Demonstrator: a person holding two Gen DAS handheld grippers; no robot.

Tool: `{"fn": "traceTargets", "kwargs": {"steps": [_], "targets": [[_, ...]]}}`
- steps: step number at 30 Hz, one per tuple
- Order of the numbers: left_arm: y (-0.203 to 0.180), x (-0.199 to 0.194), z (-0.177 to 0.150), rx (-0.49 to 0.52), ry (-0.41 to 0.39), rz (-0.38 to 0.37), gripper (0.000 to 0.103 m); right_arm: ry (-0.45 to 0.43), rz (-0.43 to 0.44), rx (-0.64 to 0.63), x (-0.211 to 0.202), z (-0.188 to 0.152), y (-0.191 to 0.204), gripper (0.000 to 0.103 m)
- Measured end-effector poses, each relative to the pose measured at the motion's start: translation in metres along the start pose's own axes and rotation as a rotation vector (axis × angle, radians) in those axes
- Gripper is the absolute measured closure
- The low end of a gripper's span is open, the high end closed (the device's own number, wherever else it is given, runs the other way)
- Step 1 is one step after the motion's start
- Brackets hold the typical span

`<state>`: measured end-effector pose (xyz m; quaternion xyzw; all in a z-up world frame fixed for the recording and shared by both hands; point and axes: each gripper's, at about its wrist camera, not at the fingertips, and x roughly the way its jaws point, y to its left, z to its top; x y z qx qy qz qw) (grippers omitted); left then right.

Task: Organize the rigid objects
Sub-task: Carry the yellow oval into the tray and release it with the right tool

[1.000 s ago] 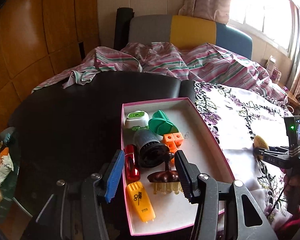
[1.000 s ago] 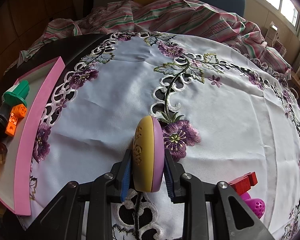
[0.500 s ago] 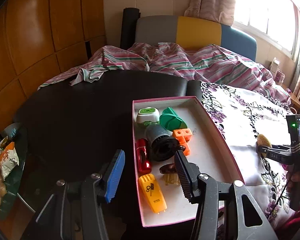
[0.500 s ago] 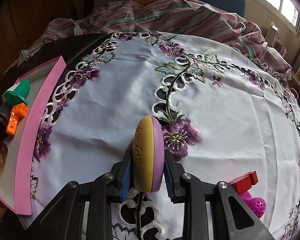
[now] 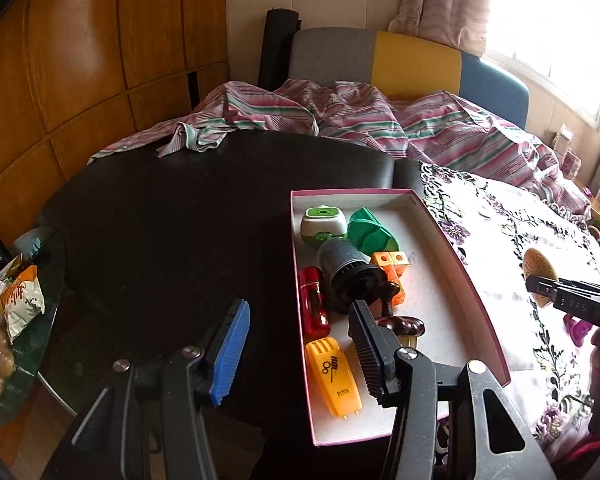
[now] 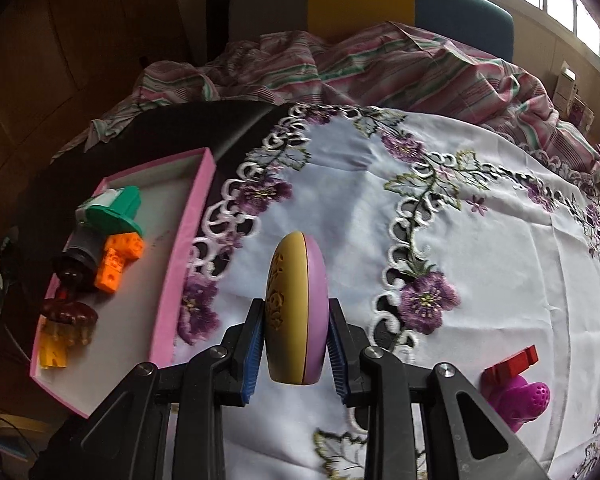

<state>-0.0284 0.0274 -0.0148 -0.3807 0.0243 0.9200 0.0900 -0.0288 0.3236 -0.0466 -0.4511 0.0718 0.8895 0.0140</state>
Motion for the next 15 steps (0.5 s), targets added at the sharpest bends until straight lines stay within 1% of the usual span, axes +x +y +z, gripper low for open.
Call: {"fn": "traceTargets", "kwargs": {"steps": [4,8,10,15], "targets": [[0.006,-0.001,-0.001,-0.016,0.003,-0.001,0.05,-0.028,0.067,-0.029,-0.008,0.005,0.034,0.074],[0.012,-0.004,0.0,-0.04,-0.008,-0.004,0.05,-0.022,0.118,-0.062,-0.006,0.008,0.065,0.074],[0.016,-0.007,0.001,-0.054,-0.016,-0.001,0.047,-0.01,0.131,-0.072,0.0,0.007,0.079,0.074],[0.027,-0.012,0.005,-0.081,-0.039,0.019,0.047,0.03,0.135,-0.102,0.022,0.006,0.11,0.074]]}}
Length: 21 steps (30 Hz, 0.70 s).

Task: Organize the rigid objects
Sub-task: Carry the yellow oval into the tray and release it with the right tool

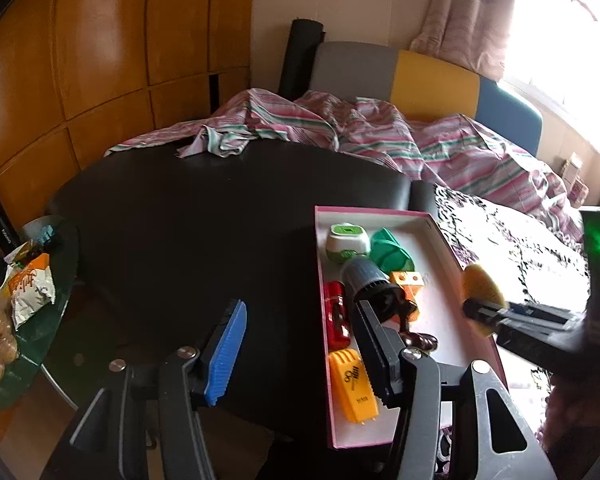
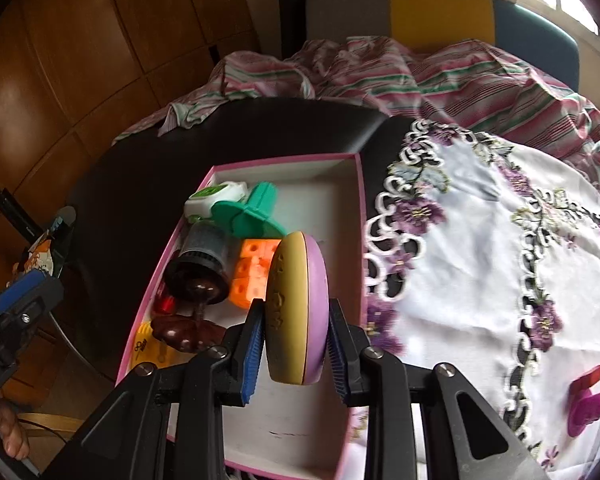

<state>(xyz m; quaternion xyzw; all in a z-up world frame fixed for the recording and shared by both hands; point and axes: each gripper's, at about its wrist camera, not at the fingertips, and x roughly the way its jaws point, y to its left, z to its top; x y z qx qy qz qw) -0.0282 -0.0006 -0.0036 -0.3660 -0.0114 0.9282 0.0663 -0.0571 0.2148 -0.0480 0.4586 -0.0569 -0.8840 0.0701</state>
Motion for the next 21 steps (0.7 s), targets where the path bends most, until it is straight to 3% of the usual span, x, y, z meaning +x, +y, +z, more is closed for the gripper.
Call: {"fn": "traceTargets", "kwargs": {"steps": [10,21], "targets": [[0.026,-0.009,0.003,-0.046,-0.045,0.101,0.047,0.069,-0.039,0.033,0.04,-0.002,0.027,0.074],[0.058,-0.02,0.011,-0.118,-0.083,0.175,0.045,0.058,-0.006,0.087,0.039,-0.006,0.018,0.072]]}}
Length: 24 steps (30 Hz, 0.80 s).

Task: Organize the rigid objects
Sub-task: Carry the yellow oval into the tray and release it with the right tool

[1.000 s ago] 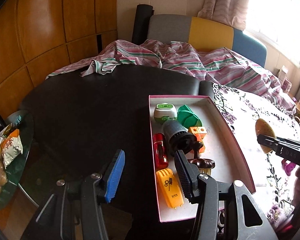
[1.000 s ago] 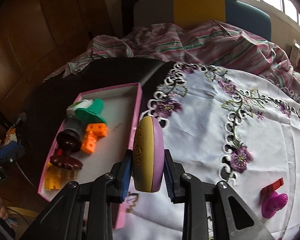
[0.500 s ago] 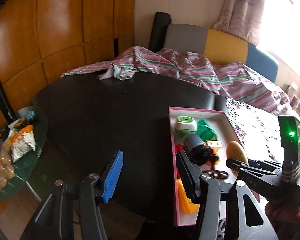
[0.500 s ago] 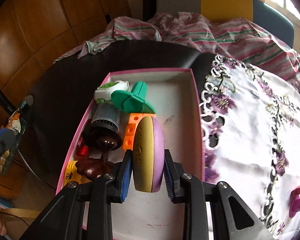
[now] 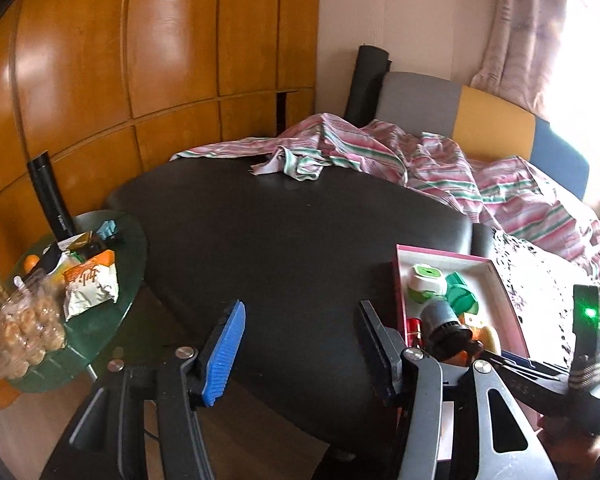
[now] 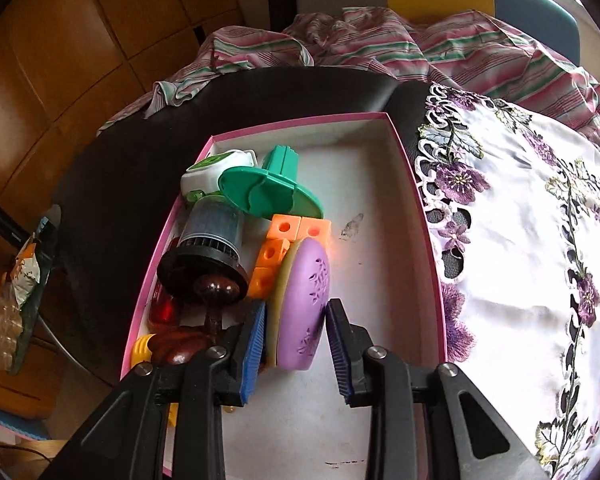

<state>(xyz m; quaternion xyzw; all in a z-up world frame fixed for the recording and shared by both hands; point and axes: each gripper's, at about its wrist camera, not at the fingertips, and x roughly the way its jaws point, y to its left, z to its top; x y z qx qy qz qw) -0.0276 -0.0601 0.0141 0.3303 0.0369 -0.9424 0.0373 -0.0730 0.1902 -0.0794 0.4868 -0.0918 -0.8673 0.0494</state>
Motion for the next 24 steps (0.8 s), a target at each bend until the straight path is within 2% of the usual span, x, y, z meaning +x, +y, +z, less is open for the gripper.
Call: {"fn": "traceTargets", "kwargs": {"steps": [7,24], "targets": [[0.008,-0.003,0.001,-0.01,-0.008,0.027,0.043,-0.007,0.002,-0.001,-0.005,-0.003,-0.003,0.072],[0.005,-0.011,0.002,0.006,-0.016,0.03,0.042,-0.041,-0.012,0.009,-0.024,-0.004,-0.018,0.071]]}}
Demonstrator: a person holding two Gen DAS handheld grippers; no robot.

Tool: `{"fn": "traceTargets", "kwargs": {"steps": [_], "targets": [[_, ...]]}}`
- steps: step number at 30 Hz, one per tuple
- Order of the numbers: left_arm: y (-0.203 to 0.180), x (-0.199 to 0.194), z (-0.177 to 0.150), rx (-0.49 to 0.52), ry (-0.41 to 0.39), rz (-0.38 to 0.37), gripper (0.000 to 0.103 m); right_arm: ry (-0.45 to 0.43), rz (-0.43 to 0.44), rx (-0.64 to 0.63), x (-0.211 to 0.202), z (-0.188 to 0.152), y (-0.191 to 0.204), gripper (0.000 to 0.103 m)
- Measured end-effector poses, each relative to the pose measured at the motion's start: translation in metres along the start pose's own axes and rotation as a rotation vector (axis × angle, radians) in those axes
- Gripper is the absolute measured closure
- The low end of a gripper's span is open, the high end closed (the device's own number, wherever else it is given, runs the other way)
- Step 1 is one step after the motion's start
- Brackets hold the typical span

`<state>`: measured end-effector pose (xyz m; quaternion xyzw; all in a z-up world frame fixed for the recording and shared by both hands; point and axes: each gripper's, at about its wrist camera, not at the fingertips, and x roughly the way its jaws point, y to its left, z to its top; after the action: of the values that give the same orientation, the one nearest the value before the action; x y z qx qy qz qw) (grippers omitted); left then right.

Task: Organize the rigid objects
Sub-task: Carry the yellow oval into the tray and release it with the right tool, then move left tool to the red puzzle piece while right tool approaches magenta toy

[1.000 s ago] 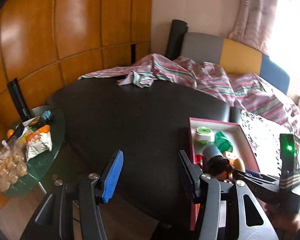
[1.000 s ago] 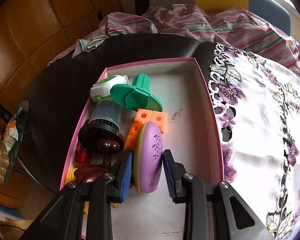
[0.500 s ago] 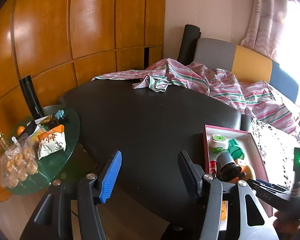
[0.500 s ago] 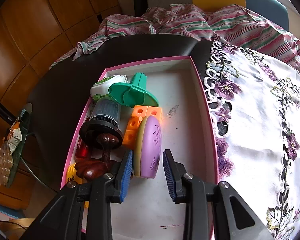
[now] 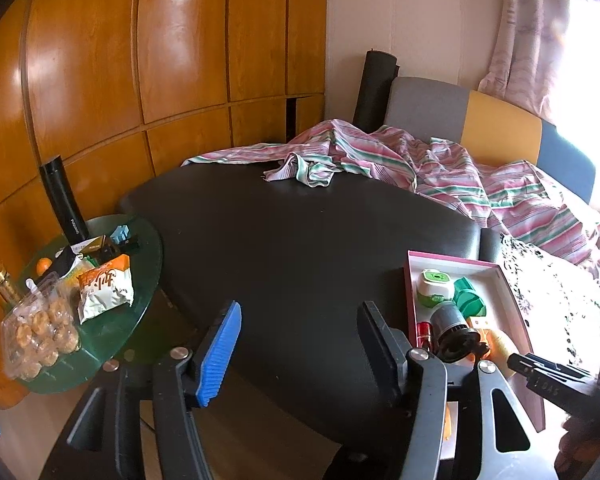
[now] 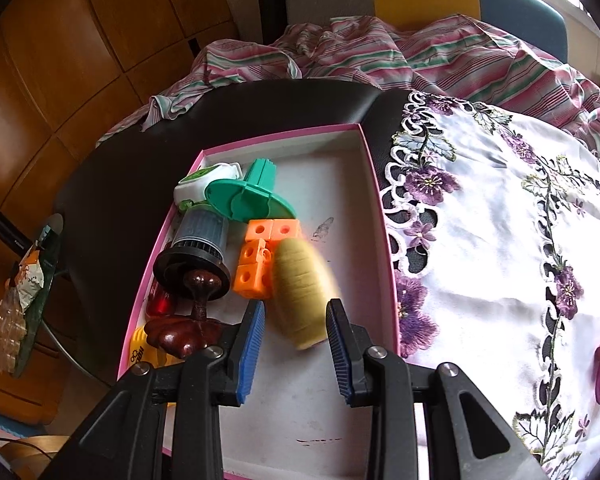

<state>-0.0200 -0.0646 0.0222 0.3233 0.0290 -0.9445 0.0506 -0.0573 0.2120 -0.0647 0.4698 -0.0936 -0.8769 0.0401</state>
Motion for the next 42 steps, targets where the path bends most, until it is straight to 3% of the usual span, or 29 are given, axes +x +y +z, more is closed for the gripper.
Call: {"fn": "traceTargets", "kwargs": {"steps": [11,17,35,42], "targets": [[-0.013,-0.001,-0.003,0.033,0.006,-0.018,0.041,-0.04,-0.022,0.003,-0.023,0.003,-0.018,0.07],[-0.043,-0.001,-0.006,0.113,0.025,-0.086,0.041,-0.074,-0.066,0.029,-0.046,0.004,-0.046,0.07],[-0.167,-0.017,-0.028,0.378,0.049,-0.345,0.041,-0.093,-0.319,0.245,-0.108,-0.021,-0.199,0.07],[-0.21,-0.021,-0.04,0.46,0.059,-0.405,0.041,-0.145,-0.388,0.424,-0.122,-0.045,-0.263,0.07]]}}
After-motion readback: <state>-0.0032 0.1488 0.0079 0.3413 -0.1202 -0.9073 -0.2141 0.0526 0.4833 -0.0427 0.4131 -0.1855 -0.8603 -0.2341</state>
